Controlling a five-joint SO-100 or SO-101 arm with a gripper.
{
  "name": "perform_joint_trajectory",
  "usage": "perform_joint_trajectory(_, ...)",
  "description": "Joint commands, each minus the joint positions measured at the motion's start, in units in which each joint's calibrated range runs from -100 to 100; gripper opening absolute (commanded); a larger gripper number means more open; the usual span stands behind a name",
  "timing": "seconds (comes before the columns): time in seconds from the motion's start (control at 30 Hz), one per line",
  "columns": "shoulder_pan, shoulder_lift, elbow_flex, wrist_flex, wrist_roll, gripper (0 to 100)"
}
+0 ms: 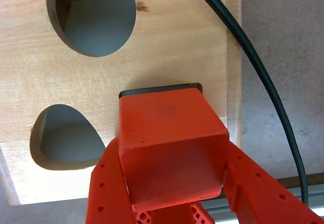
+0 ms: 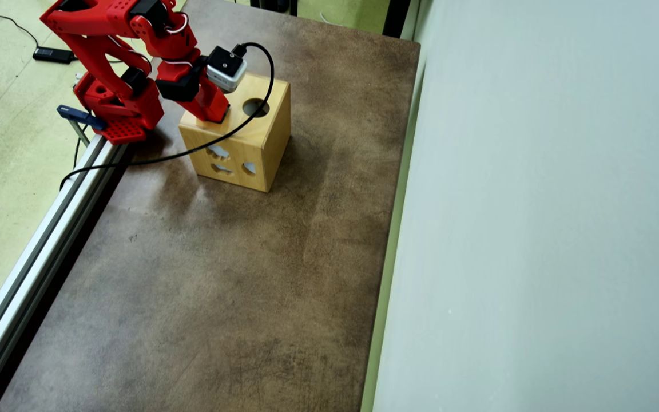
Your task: Pick and place the red cube on the square hole
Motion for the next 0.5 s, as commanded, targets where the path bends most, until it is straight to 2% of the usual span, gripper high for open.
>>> perform_joint_trajectory(0.0, -0.1, 0.4, 0.8, -0.3, -0.1, 3)
perform_joint_trajectory(0.47, -0.1, -0.4, 0.5, -0.3, -0.2, 6)
